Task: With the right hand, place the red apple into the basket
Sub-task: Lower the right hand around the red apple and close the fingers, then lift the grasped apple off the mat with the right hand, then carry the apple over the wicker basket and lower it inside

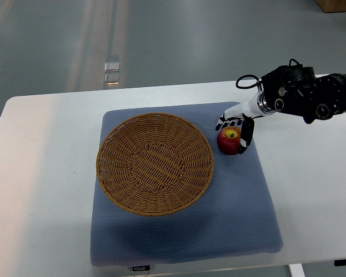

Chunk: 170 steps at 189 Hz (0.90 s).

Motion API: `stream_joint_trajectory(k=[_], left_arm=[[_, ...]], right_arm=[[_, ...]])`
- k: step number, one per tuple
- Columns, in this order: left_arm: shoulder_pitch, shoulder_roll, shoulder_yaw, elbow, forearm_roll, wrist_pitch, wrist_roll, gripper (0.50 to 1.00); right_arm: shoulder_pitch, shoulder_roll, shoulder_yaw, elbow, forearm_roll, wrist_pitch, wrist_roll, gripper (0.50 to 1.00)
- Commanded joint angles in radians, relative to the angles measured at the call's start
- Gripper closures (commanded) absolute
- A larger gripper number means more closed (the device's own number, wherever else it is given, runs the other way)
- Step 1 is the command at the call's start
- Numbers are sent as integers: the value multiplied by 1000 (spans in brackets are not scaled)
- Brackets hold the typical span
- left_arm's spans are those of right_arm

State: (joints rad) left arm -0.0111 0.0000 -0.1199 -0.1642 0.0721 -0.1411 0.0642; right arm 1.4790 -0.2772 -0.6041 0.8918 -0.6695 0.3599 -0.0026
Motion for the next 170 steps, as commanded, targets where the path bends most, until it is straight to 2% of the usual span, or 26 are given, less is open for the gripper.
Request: stream_joint_trajectory(k=[1,2,3,13,23,24,28,34,44,45,51,90,108,117,118,126,142,144,170], left_arm=[[0,0,0,0,0,0,0,500],[0,0,0,0,0,0,0,500],[0,0,0,0,0,0,0,500],[0,0,0,0,0,0,-1,500],[0,0,0,0,0,0,-1,500],[0,0,0,0,0,0,0,500],[-1,0,0,0,0,0,0,500],[-1,0,0,0,0,0,-1,500],[-1,0,0,0,0,0,-1,500],[0,0,0,0,0,0,0,500],[0,0,0,2,0,0,0,500],[-1,0,0,2,0,0,-1,500],[0,0,0,0,0,0,0,500],[0,0,0,0,0,0,0,500],[0,0,0,0,0,0,-1,500],[0,0,0,0,0,0,0,500],[0,0,0,-1,0,0,0,500],[-1,0,0,-1,0,0,-1,500],[-1,0,2,-1,0,0,0,500]], right_arm=[[-2,1,3,-1,1,-1,1,607],[-2,1,3,-1,1,-1,1,607],[-3,3,1,-4,-1,-9,1,664],[-5,3,-2,-7,-1,-18,1,691],[-5,3,-2,-7,-1,-18,1,691],[-9,3,-3,-7,-4,-21,1,748],[-12,3,-3,-7,-8,-22,1,777],[-16,3,-3,-7,-21,-22,3,801],[-16,3,-3,-7,-21,-22,3,801],[-17,3,-5,-8,-37,-24,7,826],[-19,3,-6,-8,-45,-27,13,848],[-6,-11,-13,-8,-53,-27,16,875],[79,-48,-11,4,-50,25,16,875],[80,-48,-11,4,-50,25,16,875],[124,-65,-11,13,-47,54,16,875],[161,-79,-11,30,-45,73,16,875],[188,-89,-11,45,-44,85,15,875],[256,-114,-13,88,-42,114,13,875],[385,-146,-16,190,-30,152,12,871]])
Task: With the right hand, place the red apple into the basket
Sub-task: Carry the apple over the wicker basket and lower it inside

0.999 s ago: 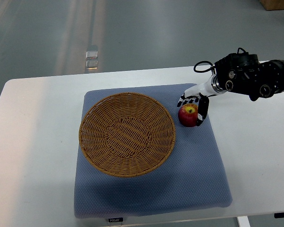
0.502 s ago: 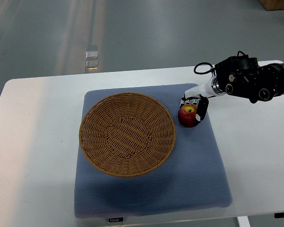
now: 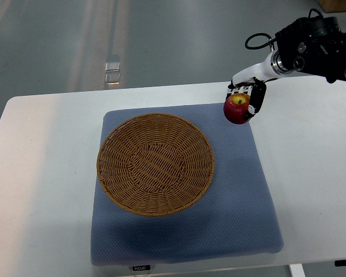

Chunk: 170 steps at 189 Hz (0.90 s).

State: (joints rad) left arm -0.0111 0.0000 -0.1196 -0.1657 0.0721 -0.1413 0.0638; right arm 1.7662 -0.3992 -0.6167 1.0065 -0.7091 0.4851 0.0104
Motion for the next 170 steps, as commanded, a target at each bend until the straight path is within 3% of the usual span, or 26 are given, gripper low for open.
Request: stream_joint_trajectory(k=[1,41,48,62,63,79,80,120,170], left_arm=[[-1,0,2,0,0,0,1,500],[0,0,2,0,0,0,1,500],[-1,0,2,0,0,0,1,500],[-1,0,2,0,0,0,1,500],[-1,0,2,0,0,0,1,500],[-1,0,2,0,0,0,1,500],[0,0,2,0,0,0,1,500],[0,0,2,0,0,0,1,500],[-1,0,0,2,0,0,1,500]], right_arm=[[108,-24,-5,83,13,27,-1,871],[190,0,-34,138,60,18,0,871],[190,54,-32,141,66,1,5,873],[188,66,-32,141,72,-13,6,873],[177,106,-29,141,101,-57,22,871],[171,137,-28,141,125,-85,40,871],[158,187,-23,141,157,-120,60,871],[118,390,-20,104,192,-192,68,869],[35,399,-20,27,181,-223,68,869]])
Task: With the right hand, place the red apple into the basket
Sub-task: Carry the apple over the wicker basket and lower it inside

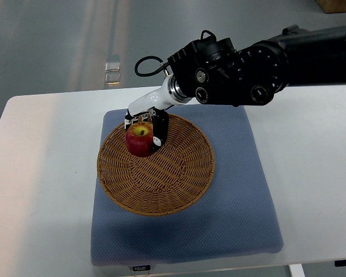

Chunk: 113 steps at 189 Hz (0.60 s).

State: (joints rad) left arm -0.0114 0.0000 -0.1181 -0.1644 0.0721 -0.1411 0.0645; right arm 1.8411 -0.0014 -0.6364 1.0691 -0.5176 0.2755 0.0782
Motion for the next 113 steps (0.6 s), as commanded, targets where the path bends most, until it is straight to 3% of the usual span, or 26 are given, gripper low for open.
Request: stream_joint_trajectory(k=[1,55,88,99,113], left_arm=[[-1,0,-2,0,0,0,0,500],[1,0,-2,2,0,0,0,500],[1,0,-2,6,0,0,0,500],[1,0,-2,8,0,0,0,500],[1,0,-3,8,0,0,0,500]], right_arm=[[-40,1,0,-35,-10,-13,0,869],[-132,1,-2,-77,-22,-25,0,852],[-187,1,0,-87,-22,-35,0,818],[-209,1,0,-97,-21,-35,2,783],[-221,1,0,-104,-22,-35,2,781]])
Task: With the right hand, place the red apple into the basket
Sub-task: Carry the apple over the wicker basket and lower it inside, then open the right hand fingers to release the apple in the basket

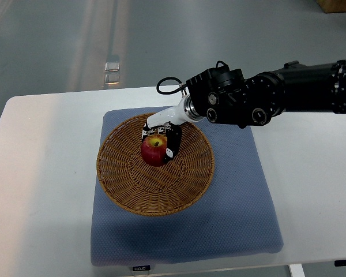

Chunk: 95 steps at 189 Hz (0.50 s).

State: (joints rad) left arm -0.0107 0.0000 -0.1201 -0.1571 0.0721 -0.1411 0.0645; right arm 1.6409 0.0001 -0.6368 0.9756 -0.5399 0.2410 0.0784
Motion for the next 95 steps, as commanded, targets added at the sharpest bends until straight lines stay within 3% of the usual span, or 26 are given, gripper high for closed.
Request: stream_joint_trajectory(k=[1,45,68,95], left_arm=[[0,0,-1,1,0,0,0,500],[0,0,0,2,0,0,0,500],[0,0,0,1,0,0,0,500],[0,0,0,1,0,0,0,500]], right_arm=[[-33,0,0,-17,0,0,0,777],[-50,0,2,-20,1,-2,1,740],[-59,0,8,-20,5,0,1,603],[-56,0,25,-20,9,6,1,587]])
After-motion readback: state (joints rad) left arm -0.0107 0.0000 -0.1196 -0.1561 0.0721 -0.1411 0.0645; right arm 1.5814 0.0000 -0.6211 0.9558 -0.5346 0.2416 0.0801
